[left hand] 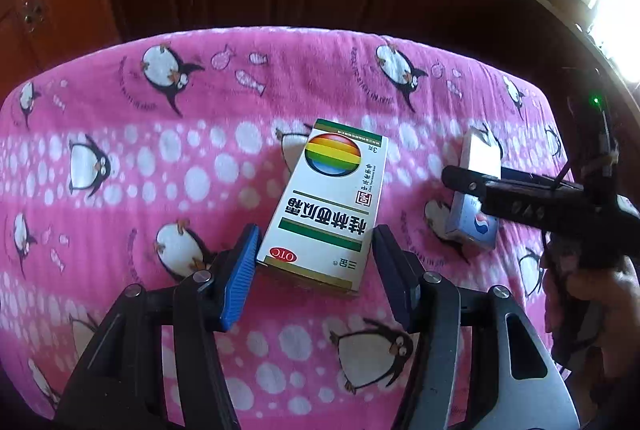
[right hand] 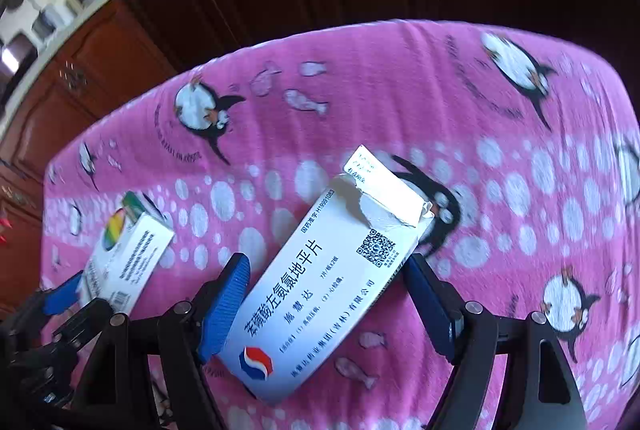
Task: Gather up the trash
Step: 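Grasp rainbow-logo medicine box with left tool while right tool grasps white medicine box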
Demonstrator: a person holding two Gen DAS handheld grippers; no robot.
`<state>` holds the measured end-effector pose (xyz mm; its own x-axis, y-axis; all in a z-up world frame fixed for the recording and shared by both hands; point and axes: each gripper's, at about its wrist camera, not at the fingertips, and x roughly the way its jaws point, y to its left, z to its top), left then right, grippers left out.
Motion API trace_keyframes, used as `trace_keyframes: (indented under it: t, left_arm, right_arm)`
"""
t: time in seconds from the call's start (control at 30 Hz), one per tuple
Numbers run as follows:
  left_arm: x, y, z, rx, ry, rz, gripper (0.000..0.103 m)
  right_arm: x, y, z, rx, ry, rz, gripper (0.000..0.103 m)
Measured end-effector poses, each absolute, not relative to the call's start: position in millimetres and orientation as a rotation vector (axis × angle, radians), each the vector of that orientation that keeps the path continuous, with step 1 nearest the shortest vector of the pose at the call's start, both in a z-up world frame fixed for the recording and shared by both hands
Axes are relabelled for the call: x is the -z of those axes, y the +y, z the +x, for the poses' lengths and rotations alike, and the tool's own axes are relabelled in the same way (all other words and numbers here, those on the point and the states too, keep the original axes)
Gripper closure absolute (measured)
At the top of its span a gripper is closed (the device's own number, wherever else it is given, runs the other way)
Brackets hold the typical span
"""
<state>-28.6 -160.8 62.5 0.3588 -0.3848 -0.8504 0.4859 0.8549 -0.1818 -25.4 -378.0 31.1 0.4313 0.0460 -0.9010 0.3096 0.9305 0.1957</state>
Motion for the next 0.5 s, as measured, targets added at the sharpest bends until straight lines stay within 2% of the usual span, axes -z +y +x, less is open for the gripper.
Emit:
trace_keyframes:
  t: [0.03, 0.07, 0.17, 0.23, 0.3, 0.5]
  left_arm:
    - [-61.5, -161.0, -30.8, 0.566, 1.071, 0.109, 0.047]
    - [-60.3, -162.6, -31.6, 0.573, 1.081, 0.11, 0.047]
    - [-55.9, -170.4, -32.5, 0.577, 1.115, 0.125, 0.046]
    - [-54.6, -174.8, -30.0, 0.572, 1.117, 0.14, 0.046]
    - [-48.8, -182.6, -26.7, 0.569, 1.135, 0.158, 0.039]
    - [-37.2, -201.4, -14.2, 0.499, 1.127, 0.203, 0.04]
  right_arm:
    - [-30.2, -372.1, -24.2, 0.167, 1.118, 0.324, 0.026]
    - [-30.0, -364.6, -24.7, 0.162, 1.115, 0.271, 0.033]
    - [-33.6, -350.4, -33.9, 0.075, 1.132, 0.184, 0.044]
    - [-36.6, -347.3, -47.2, 0.004, 1.169, 0.17, 0.048]
    - [-38.4, -347.0, -60.9, -0.04, 1.207, 0.145, 0.049]
    - [-38.9, -354.2, -90.6, -0.009, 1.186, 0.202, 0.046]
